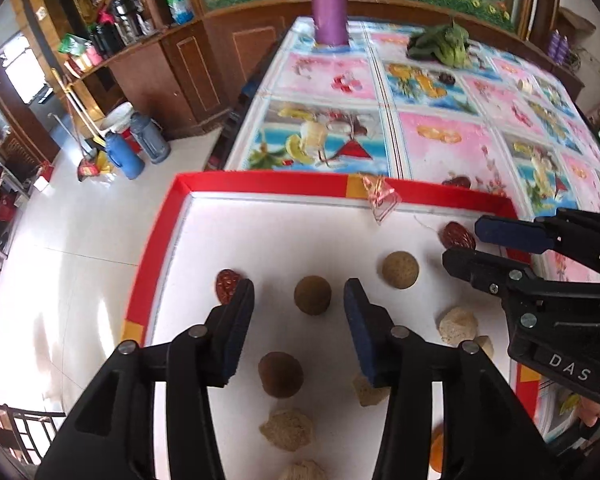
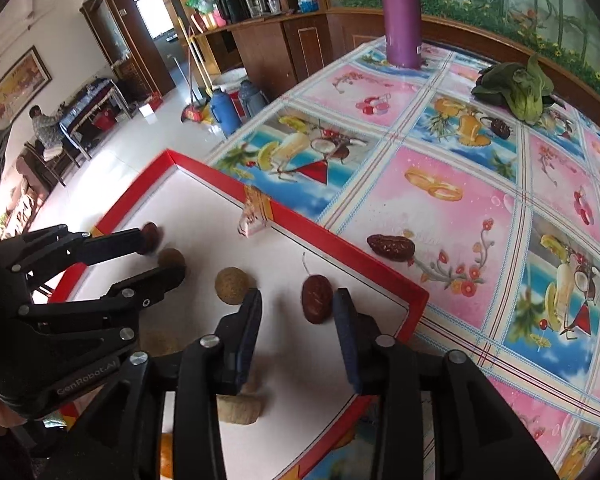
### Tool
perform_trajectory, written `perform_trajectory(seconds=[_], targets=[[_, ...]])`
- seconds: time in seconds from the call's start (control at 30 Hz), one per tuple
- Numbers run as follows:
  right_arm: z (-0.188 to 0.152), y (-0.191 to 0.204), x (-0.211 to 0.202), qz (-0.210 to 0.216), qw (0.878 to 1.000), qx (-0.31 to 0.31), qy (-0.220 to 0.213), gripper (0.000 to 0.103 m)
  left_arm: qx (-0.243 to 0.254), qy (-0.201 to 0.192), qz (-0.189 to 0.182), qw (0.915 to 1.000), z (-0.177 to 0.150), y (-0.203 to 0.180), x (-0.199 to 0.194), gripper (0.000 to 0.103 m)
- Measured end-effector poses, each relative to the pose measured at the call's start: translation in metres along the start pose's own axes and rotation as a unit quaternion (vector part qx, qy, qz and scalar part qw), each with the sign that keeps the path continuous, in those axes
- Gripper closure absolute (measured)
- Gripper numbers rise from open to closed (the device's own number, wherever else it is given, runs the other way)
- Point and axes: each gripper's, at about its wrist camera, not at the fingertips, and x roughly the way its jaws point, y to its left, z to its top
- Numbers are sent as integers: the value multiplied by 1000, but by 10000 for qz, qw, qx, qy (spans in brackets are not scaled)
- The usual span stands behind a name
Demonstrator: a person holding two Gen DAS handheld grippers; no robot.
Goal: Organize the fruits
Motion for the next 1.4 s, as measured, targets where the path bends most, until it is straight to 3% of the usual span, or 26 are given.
perform_trajectory(seconds=[0.17,0.37,0.47,0.7,0.87,1.0,1.23,1.4], targets=[[-6,6,-40,53,9984,15,-568,63,-391,-846,386,9949,-11,0,-54,26],[-29,27,-97,-126,9900,-121,-1402,51,-886,-1791,867,9760,-43,-5,-126,1],[-50,35,-126,-138,9832,-53,-1817,43,-1002,-2082,1092,9668,-62,-10,-154,0],[-97,48,-166,-311,9717,84,-2339,33,-1239,-2237,2004,9458,-104,-29,-187,0],[-130,57,-188,-428,9657,23,-2559,30,-1477,-2351,1846,9428,-138,-37,-210,0],[-149,64,-204,-497,9610,-114,-2718,29,-1540,-2828,1625,9327,-164,-46,-237,0],[-168,76,-238,-531,9478,-242,-3135,28,-1475,-3108,1968,9181,-180,-61,-273,0],[-181,82,-254,-431,9402,-207,-3372,26,-1508,-3144,2002,9156,-190,-65,-282,0]])
